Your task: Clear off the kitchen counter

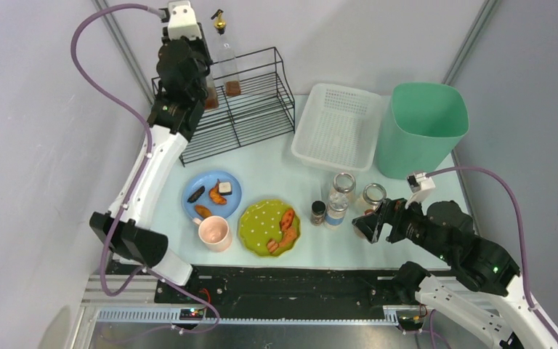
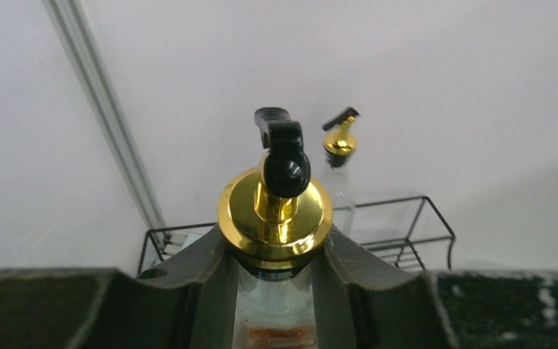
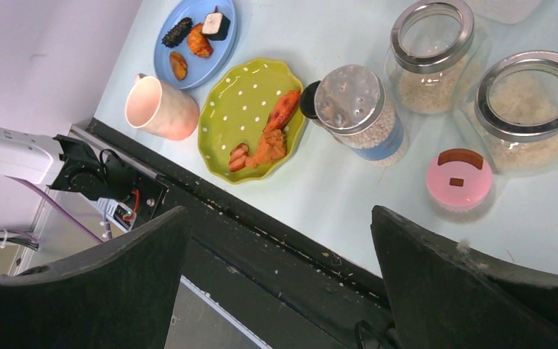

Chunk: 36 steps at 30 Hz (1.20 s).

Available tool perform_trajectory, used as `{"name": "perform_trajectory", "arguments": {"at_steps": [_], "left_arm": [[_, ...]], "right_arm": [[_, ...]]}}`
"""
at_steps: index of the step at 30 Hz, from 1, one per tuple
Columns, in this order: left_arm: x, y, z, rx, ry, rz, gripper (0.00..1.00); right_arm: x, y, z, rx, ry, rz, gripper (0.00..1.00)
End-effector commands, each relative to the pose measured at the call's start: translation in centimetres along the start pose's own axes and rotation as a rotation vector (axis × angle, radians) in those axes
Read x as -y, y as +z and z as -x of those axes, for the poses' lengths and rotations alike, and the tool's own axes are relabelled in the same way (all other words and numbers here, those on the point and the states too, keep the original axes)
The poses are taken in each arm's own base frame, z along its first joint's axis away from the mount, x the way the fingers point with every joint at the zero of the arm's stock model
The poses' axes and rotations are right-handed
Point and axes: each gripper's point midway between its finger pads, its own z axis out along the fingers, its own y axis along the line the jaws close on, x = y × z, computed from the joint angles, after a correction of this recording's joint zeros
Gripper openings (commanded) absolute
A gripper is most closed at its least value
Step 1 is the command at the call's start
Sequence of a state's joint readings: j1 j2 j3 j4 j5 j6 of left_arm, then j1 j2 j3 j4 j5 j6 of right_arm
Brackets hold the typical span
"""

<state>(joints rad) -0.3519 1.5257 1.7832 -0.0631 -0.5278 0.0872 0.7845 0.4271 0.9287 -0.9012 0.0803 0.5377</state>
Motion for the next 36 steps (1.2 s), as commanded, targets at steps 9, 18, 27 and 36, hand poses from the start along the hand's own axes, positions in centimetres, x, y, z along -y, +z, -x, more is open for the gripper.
{"name": "perform_trajectory", "arguments": {"at_steps": [9,18,27,36], "left_arm": [[-4.6,5.0,7.8,0.216,-0.125,0.194,0.0],[-4.9,9.5,6.4,0.238,-0.127,0.236,0.0],[-6.6,12.8,3.1,0.212,-0.136,0.237,0.0],[-6.5,14.3,-0.6,0.151,-0.111,0.235,0.0]], "right_arm": [[-1.8,1.7,0.3,0.008,-0.027,0.092,0.98],[-3.0,2.3,1.0,0.023,-0.051,0.142,0.98],[-2.9,3.6,0.7,-0.013,-0.061,0.119,0.98],[-2.7,5.1,0.0,-0.029,-0.042,0.11,1.0]]}}
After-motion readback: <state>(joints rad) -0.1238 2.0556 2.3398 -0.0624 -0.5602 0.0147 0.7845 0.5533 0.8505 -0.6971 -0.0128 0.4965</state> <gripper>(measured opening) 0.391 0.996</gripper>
